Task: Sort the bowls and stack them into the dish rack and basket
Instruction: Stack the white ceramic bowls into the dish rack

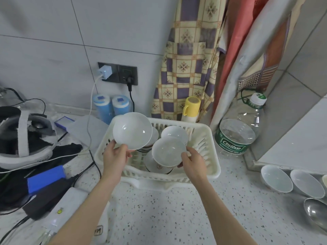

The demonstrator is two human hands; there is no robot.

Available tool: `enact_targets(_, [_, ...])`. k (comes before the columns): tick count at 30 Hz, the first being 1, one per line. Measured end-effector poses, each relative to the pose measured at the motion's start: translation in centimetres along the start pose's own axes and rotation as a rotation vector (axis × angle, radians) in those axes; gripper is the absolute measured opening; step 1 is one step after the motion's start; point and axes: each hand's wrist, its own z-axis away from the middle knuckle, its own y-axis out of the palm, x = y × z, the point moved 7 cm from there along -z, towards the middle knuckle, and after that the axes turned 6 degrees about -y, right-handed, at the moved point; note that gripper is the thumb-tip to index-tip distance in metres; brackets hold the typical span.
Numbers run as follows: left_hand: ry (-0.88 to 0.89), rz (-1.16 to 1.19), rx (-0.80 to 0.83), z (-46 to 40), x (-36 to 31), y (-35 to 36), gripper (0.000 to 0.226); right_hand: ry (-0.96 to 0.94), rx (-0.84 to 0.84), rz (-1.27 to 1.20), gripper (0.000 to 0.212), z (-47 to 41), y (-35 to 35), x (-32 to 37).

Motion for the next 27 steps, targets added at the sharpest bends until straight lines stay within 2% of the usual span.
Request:
enact_targets(7, [0.002,-0.088,-0.016,-2.6,1.2,0.7,0.032,-0.019,0.101,0.067,0.040,-1.5,2.2,-0.3])
enact_targets(11, [0.028,-0.136,-0.059,-2.9,1.7,0.8,0.030,-0.032,0.195,0.113,0.043,-1.6,3.0,-0.7])
enact_targets(15, [0.048,-0.161,-0.114,-2.9,1.9,1.0,0.029,-0.041,0.216,0.166,0.043,-1.8,3.3,-1.0])
enact_targets(27, [-0.015,-0.115,-0.060,-3.2,2.1,1.1,0.024,-0.006,0.287,0.174,0.033,-2.8,3.9,-1.9])
